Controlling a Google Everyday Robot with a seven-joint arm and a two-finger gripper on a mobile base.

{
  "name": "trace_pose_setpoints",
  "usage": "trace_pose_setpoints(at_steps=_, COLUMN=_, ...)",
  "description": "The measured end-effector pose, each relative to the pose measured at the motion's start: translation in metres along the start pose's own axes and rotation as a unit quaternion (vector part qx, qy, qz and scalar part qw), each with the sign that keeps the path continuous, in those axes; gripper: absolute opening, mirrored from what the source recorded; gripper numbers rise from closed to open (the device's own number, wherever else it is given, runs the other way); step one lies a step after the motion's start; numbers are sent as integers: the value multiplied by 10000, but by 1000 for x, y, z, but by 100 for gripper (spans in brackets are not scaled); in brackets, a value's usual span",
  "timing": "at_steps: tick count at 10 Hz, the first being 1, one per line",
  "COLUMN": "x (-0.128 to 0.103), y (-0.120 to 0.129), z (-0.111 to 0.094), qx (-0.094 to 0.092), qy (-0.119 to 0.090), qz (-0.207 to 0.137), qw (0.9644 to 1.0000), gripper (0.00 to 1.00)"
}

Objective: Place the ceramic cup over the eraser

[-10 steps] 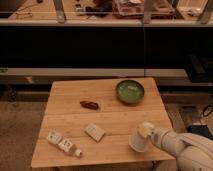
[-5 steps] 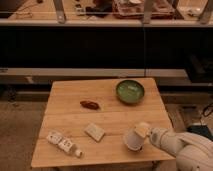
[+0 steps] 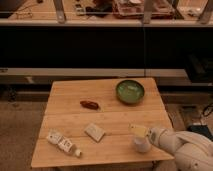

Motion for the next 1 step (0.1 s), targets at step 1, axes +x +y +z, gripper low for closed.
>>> trace_pose_setpoints(at_steps=1, x=3, y=7, z=-3, qx=-112, qy=5, qz=6, qw=9999, gripper=80)
